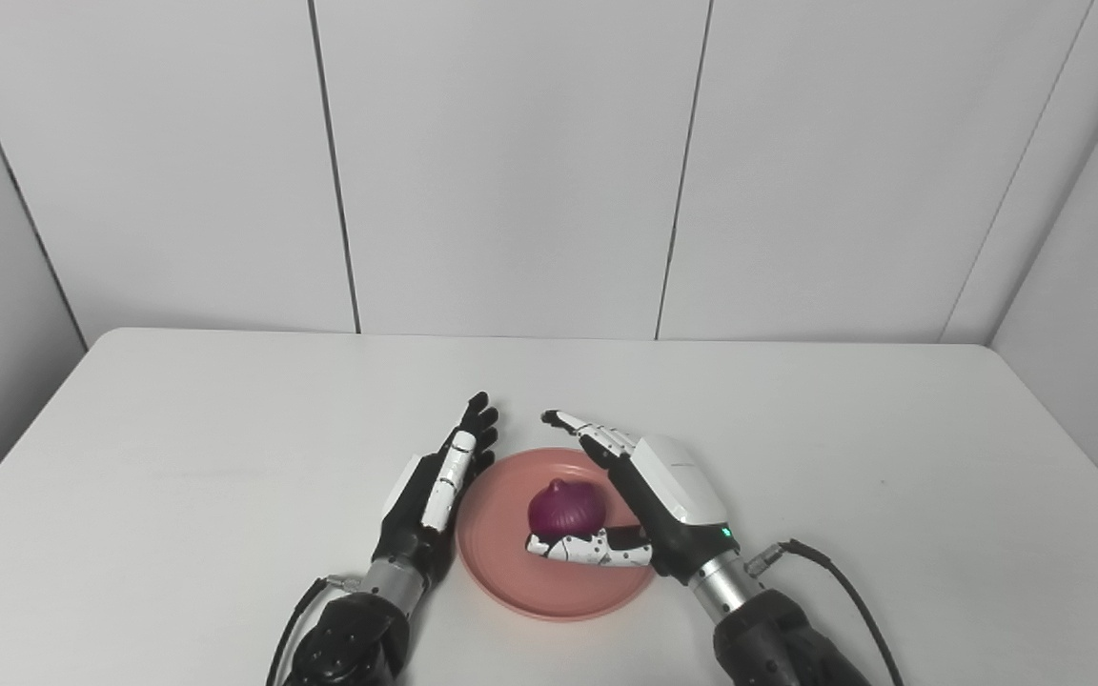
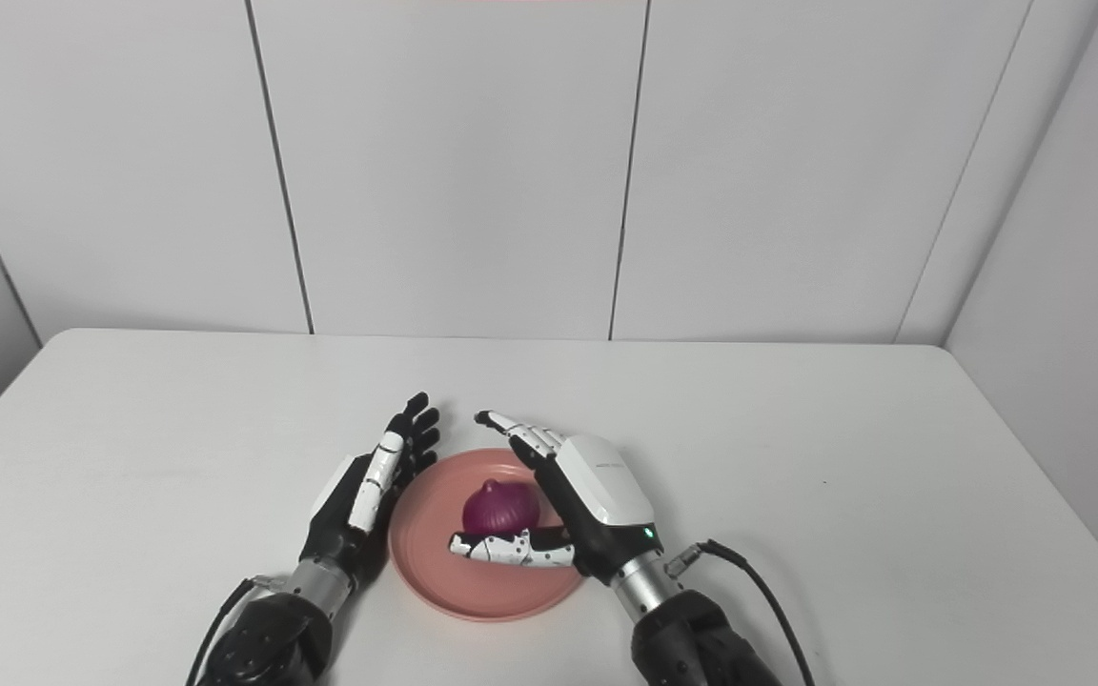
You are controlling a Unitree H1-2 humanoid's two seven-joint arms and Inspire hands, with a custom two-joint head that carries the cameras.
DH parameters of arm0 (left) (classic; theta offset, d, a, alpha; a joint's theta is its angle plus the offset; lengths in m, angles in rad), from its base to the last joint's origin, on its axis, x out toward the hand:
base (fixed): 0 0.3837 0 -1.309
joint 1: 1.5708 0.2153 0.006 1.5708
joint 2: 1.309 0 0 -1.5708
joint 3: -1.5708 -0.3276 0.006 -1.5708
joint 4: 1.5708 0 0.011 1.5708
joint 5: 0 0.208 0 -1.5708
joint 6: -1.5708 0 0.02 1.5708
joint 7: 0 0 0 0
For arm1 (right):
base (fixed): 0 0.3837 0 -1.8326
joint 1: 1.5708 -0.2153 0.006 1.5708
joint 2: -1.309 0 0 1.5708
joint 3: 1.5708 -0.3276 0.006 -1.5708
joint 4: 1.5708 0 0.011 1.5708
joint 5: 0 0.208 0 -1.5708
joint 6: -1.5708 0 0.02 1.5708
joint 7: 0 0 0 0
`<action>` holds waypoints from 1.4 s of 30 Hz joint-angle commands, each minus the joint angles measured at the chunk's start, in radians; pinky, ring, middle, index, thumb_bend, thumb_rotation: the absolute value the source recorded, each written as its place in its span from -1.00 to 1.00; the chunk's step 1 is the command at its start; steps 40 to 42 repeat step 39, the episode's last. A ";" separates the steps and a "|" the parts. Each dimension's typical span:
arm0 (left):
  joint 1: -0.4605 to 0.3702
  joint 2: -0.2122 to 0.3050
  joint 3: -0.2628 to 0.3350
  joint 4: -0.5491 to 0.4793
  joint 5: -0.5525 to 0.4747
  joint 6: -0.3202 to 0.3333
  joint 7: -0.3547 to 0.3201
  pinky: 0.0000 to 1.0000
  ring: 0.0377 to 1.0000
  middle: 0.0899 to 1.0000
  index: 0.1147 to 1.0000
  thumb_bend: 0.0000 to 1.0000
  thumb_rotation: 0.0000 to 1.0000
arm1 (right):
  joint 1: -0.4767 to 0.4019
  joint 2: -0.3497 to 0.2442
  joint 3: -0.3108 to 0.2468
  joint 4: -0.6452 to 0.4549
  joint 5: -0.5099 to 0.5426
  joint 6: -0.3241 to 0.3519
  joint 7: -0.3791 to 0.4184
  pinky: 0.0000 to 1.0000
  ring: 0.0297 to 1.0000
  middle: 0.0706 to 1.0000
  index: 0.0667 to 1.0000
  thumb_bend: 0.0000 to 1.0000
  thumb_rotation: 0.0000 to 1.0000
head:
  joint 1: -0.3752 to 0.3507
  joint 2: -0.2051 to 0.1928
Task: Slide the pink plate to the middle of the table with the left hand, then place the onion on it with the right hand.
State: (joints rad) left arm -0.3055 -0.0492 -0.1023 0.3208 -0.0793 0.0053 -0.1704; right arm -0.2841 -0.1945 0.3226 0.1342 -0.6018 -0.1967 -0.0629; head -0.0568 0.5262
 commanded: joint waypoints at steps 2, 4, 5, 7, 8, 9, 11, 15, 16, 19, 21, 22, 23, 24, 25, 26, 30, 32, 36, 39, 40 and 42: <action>-0.002 -0.007 -0.014 -0.017 0.003 0.016 -0.014 1.00 0.99 0.99 1.00 0.28 1.00 | -0.022 0.000 -0.045 -0.018 0.026 -0.053 -0.051 0.64 0.76 0.81 0.78 0.25 0.64 | 0.000 0.003; -0.001 -0.005 -0.017 -0.018 0.007 0.014 -0.014 1.00 0.98 0.99 1.00 0.28 1.00 | -0.011 -0.001 -0.068 -0.031 0.040 -0.025 -0.040 0.74 0.84 0.87 0.85 0.25 0.76 | -0.001 0.003; 0.000 -0.004 -0.017 -0.018 0.008 0.012 -0.014 1.00 0.98 0.99 1.00 0.27 1.00 | -0.007 -0.001 -0.082 -0.033 0.063 -0.017 -0.028 0.77 0.87 0.91 0.88 0.24 0.81 | -0.002 0.004; 0.001 -0.004 -0.016 -0.019 0.007 0.010 -0.014 1.00 0.98 0.99 1.00 0.27 1.00 | -0.002 0.002 -0.106 -0.036 0.109 -0.005 -0.004 0.79 0.89 0.93 0.90 0.22 0.84 | -0.002 0.005; 0.001 -0.004 -0.015 -0.019 0.007 0.009 -0.014 1.00 0.98 0.99 1.00 0.26 1.00 | -0.001 0.003 -0.115 -0.037 0.129 0.000 0.006 0.81 0.91 0.96 0.93 0.20 0.89 | -0.002 0.005; 0.002 -0.004 -0.014 -0.020 0.005 0.010 -0.013 1.00 0.98 0.99 1.00 0.26 1.00 | 0.003 0.009 -0.128 -0.039 0.161 0.010 0.020 0.83 0.92 0.97 0.95 0.19 0.91 | -0.005 0.004; 0.003 -0.004 -0.013 -0.021 0.005 0.007 -0.012 1.00 0.98 0.99 1.00 0.25 1.00 | 0.009 0.018 -0.146 -0.044 0.212 0.028 0.042 0.88 0.96 1.00 0.99 0.11 0.96 | -0.007 0.004; 0.009 -0.001 -0.015 -0.024 0.008 0.000 -0.014 1.00 0.98 0.99 1.00 0.25 1.00 | 0.022 0.039 -0.175 -0.051 0.270 0.063 0.061 0.88 0.98 1.00 1.00 0.02 1.00 | -0.008 0.004; 0.011 -0.001 -0.014 -0.027 0.006 0.001 -0.013 1.00 0.99 0.99 1.00 0.25 1.00 | 0.026 0.045 -0.181 -0.055 0.276 0.080 0.062 0.86 0.97 1.00 1.00 0.02 1.00 | -0.009 0.003; 0.015 0.000 -0.011 -0.032 0.002 0.003 -0.015 1.00 1.00 1.00 1.00 0.22 1.00 | 0.031 0.059 -0.191 -0.053 0.286 0.103 0.059 0.87 0.98 1.00 1.00 0.05 1.00 | -0.011 0.004; 0.019 0.003 -0.009 -0.038 0.005 -0.002 -0.012 1.00 1.00 1.00 1.00 0.19 1.00 | 0.031 0.074 -0.203 -0.048 0.310 0.122 0.060 0.90 0.98 1.00 1.00 0.10 1.00 | -0.013 0.005; 0.020 0.004 -0.006 -0.040 0.007 -0.004 -0.009 1.00 1.00 1.00 1.00 0.19 1.00 | 0.031 0.083 -0.210 -0.044 0.324 0.132 0.060 0.90 0.98 1.00 1.00 0.10 1.00 | -0.015 0.005; 0.022 0.005 -0.005 -0.042 0.008 -0.005 -0.006 1.00 1.00 1.00 0.99 0.18 1.00 | 0.030 0.089 -0.215 -0.042 0.333 0.138 0.060 0.93 0.99 1.00 1.00 0.12 1.00 | -0.016 0.005; 0.023 0.008 -0.003 -0.041 0.009 -0.008 -0.006 1.00 1.00 1.00 0.98 0.18 1.00 | 0.030 0.095 -0.220 -0.041 0.346 0.145 0.064 0.94 0.99 1.00 1.00 0.13 1.00 | -0.019 0.005; 0.024 0.010 -0.002 -0.040 0.010 -0.010 -0.005 1.00 1.00 1.00 0.99 0.20 1.00 | 0.030 0.100 -0.223 -0.040 0.355 0.149 0.068 0.96 0.99 1.00 1.00 0.14 1.00 | -0.019 0.005; 0.026 0.013 0.000 -0.038 0.012 -0.014 -0.003 1.00 1.00 1.00 0.99 0.22 1.00 | 0.029 0.103 -0.226 -0.038 0.373 0.155 0.079 0.98 1.00 1.00 1.00 0.15 1.00 | -0.018 0.005; 0.028 0.017 0.006 -0.031 0.016 -0.031 0.003 1.00 1.00 1.00 0.99 0.26 1.00 | 0.028 0.114 -0.233 -0.032 0.424 0.185 0.104 1.00 1.00 1.00 1.00 0.23 1.00 | -0.020 0.005; 0.027 0.019 0.009 -0.025 0.016 -0.044 0.004 1.00 1.00 0.99 0.99 0.27 1.00 | 0.029 0.124 -0.239 -0.034 0.446 0.206 0.107 1.00 1.00 1.00 1.00 0.29 1.00 | -0.020 0.005; 0.026 0.027 0.013 -0.016 0.024 -0.068 0.008 1.00 1.00 1.00 0.97 0.29 1.00 | 0.036 0.140 -0.245 -0.036 0.463 0.220 0.103 1.00 1.00 1.00 1.00 0.30 1.00 | -0.024 0.004; 0.026 0.027 0.019 -0.009 0.033 -0.089 0.015 0.99 1.00 1.00 0.97 0.28 1.00 | 0.041 0.154 -0.253 -0.040 0.475 0.221 0.091 1.00 1.00 1.00 1.00 0.25 1.00 | -0.027 0.004; 0.026 0.027 0.019 -0.009 0.033 -0.089 0.015 0.99 1.00 1.00 0.97 0.28 1.00 | 0.041 0.154 -0.253 -0.040 0.475 0.221 0.091 1.00 1.00 1.00 1.00 0.25 1.00 | -0.027 0.004; 0.026 0.027 0.019 -0.009 0.033 -0.089 0.015 0.99 1.00 1.00 0.97 0.28 1.00 | 0.041 0.154 -0.253 -0.040 0.475 0.221 0.091 1.00 1.00 1.00 1.00 0.25 1.00 | -0.027 0.004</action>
